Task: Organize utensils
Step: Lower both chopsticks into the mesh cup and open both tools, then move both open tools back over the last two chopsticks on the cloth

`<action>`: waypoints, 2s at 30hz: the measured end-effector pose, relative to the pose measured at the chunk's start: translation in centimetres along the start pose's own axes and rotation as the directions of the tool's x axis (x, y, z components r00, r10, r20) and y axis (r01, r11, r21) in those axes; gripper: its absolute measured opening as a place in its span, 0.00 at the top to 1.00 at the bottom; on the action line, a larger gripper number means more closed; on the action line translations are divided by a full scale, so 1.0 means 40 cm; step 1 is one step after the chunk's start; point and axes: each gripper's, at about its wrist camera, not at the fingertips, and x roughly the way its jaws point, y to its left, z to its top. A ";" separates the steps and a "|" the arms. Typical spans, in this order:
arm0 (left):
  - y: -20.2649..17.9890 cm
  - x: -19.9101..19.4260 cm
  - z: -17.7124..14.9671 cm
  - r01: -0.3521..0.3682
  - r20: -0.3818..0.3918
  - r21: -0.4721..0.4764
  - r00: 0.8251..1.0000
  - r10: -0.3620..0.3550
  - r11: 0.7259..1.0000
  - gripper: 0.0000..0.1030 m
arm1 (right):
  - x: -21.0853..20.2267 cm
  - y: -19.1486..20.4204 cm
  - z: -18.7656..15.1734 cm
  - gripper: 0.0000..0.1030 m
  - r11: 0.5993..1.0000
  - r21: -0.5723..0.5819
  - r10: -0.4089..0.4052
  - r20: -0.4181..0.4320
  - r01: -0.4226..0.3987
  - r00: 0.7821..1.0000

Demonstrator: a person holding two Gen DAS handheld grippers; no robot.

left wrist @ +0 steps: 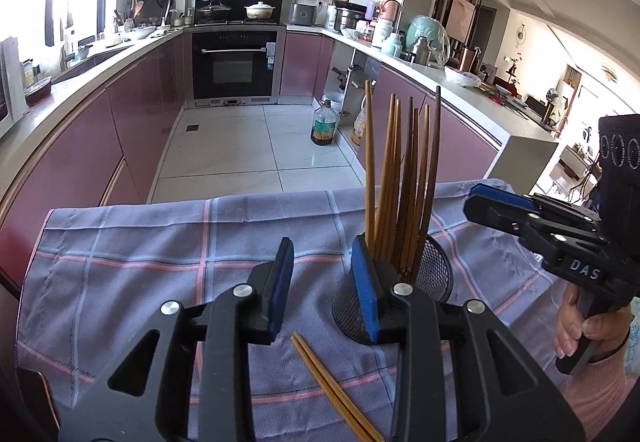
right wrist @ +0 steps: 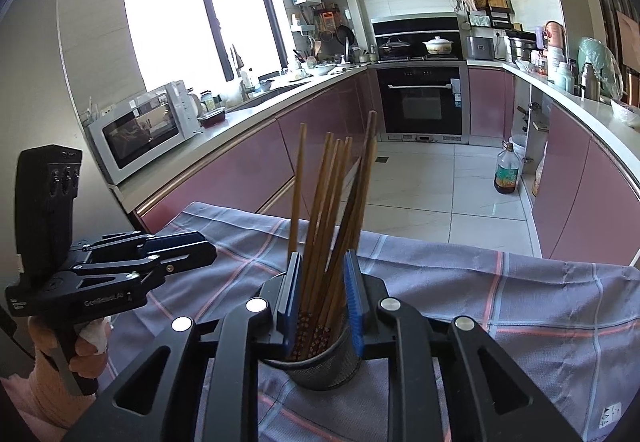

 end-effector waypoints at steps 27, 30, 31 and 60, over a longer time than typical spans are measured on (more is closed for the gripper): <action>0.102 -0.013 -0.347 -0.097 -0.150 -0.094 0.985 0.082 0.991 0.52 | 0.168 0.179 -0.292 0.74 0.988 -0.052 0.118 -0.349 -0.145 0.930; 0.088 -0.014 -0.347 -0.097 -0.148 -0.082 0.985 0.085 0.992 0.52 | 0.168 0.181 -0.302 0.74 0.989 -0.051 0.112 -0.352 -0.139 0.929; 0.084 -0.015 -0.348 -0.099 -0.148 -0.078 0.985 0.087 0.992 0.52 | 0.168 0.181 -0.306 0.74 0.990 -0.049 0.110 -0.352 -0.135 0.929; 0.018 0.019 -0.371 -0.086 -0.185 -0.008 0.979 0.083 0.996 0.52 | 0.162 0.160 -0.316 0.74 0.994 -0.065 0.056 -0.357 -0.084 0.932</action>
